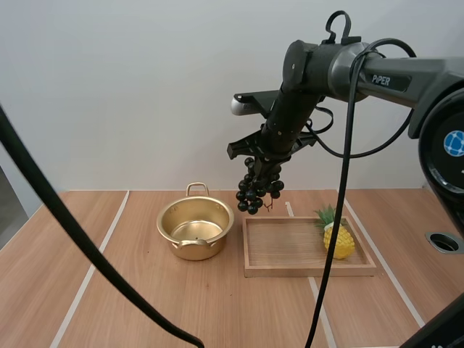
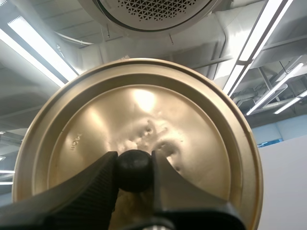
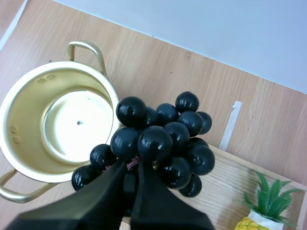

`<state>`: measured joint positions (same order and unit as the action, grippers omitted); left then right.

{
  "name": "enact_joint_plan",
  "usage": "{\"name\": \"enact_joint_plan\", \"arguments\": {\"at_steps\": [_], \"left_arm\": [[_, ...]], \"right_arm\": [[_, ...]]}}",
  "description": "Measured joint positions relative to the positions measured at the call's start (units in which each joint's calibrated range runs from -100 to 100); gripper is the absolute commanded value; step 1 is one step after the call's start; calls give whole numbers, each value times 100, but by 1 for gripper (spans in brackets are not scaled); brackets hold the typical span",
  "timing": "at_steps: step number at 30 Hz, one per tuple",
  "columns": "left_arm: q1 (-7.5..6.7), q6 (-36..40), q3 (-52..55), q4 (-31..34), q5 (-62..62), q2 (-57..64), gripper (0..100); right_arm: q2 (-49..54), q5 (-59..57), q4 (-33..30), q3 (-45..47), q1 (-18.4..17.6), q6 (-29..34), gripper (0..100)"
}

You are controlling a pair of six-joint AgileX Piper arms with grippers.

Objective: Open the pot, put the grape inside, and close it

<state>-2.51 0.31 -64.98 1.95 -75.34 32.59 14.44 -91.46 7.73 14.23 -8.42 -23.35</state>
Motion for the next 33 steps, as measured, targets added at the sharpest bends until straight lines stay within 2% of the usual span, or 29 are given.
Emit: {"name": "enact_joint_plan", "arguments": {"at_steps": [5,15,28,33], "left_arm": [[0,0,0,16,0,0,0],[0,0,0,129,0,0,0],[0,0,0,129,-386,0,0],[0,0,0,129,-392,0,0]], "right_arm": [[47,-376,90,-216,0,-26,0],[62,-530,935,-339,-42,-741,0],[-365,58,987,-355,-640,-1214,0],[-645,424,721,-519,-808,-1223,0]]}}
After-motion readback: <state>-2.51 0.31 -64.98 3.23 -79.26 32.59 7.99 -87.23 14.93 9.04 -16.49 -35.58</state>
